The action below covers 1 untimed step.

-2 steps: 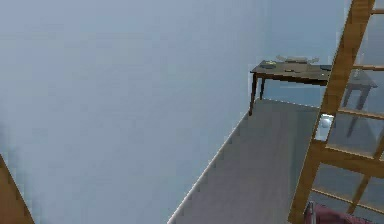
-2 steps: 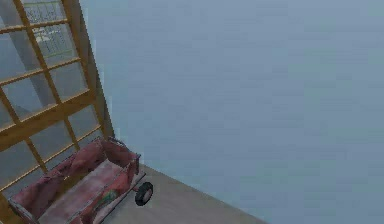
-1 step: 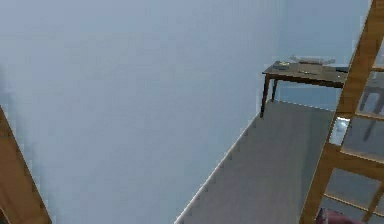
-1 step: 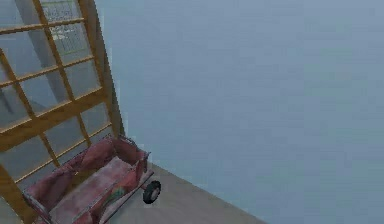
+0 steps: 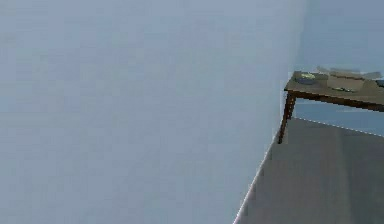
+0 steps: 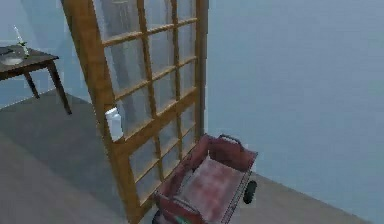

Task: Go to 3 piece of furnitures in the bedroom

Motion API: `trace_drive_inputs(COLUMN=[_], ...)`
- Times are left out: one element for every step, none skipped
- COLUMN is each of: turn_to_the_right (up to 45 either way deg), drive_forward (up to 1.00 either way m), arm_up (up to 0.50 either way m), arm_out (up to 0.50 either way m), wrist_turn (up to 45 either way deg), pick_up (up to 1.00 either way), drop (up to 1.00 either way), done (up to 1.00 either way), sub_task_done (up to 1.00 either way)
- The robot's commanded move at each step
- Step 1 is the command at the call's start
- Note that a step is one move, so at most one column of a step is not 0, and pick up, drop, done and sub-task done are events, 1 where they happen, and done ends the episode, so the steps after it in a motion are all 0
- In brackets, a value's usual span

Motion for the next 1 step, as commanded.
trace_drive_inputs(turn_to_the_right=[21.0], drive_forward=[0.0], arm_up=[0.0], arm_out=[0.0], wrist_turn=[0.0], pick_up=[0.0], drop=[0.0], done=[0.0], sub_task_done=[0.0])
